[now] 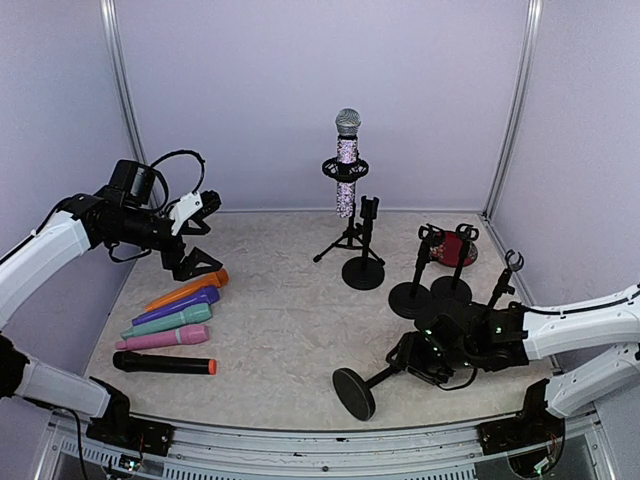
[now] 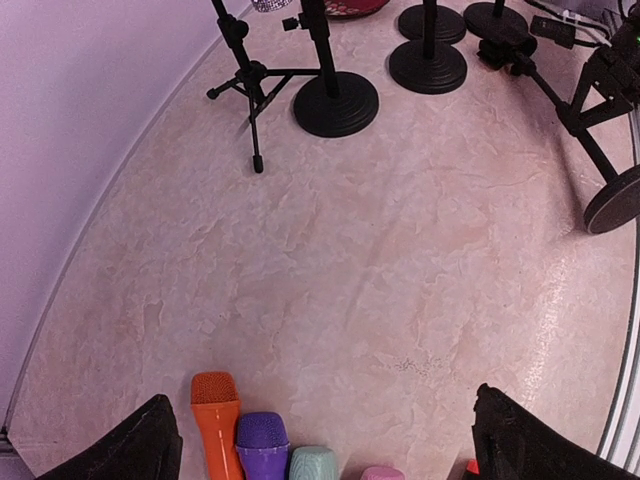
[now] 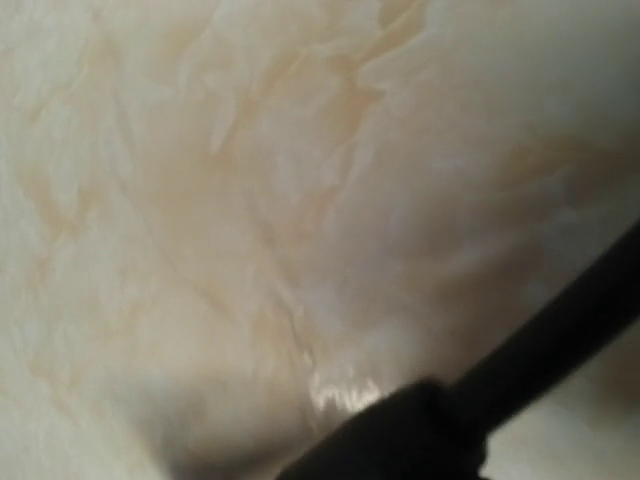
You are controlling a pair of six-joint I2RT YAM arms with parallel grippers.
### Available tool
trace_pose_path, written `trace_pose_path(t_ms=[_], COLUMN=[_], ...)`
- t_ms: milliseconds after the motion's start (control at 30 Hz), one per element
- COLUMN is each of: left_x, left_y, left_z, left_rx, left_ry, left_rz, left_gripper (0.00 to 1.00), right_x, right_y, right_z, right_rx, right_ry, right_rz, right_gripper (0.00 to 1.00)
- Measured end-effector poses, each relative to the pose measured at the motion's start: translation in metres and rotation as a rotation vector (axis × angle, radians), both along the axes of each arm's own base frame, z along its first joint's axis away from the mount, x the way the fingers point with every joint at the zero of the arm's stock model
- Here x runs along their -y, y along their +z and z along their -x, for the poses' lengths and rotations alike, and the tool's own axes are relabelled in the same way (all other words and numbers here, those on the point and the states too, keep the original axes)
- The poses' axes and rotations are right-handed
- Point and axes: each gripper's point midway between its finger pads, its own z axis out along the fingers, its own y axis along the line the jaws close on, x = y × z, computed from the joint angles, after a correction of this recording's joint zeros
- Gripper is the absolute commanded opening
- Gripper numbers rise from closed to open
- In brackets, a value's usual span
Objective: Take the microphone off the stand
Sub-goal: Adjust the microphone stand at the center of the board.
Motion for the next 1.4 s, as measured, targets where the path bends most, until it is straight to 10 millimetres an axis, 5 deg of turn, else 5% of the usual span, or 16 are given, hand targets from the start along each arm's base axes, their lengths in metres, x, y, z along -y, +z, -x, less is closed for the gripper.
trace_pose_path(t_ms=[267,533,800,1133,1400], left_x=[-0.002,-0.004,-0.006,-0.003,0.000], left_y=[-0.003,-0.002,-0.006,-0.007,-0.003], left_z=[0.002,0.005,0.010,0.013,0.014], left_rx=[0.005,0.009,-0.010,-0.014,-0.007], left_ry=[-0.002,-0.008,-0.013,-0.028,-0.036], left_rz=[-0.026,-0.037,-0.053,-0.058,-0.059], left_gripper=[0.99,0.99,0.98,0.98,0.97], right_x=[-0.014,-0.030,-0.033,-0.003,0.013], right_y=[-0.035,-0.019,-0.013,0.001,0.019], right_z=[-0.018,-0.039,-0.033,0.013,0.002], right_rx=[-0.047,-0.008,0.038,0.084,0.274], right_ry=[-0.126,-0.231,-0.188,-0.202,-0.180], right_rz=[-0.034,-0.163,-0.137,-0.061,0.021], right_gripper=[0.41,0.00,0.00,0.00,0.00])
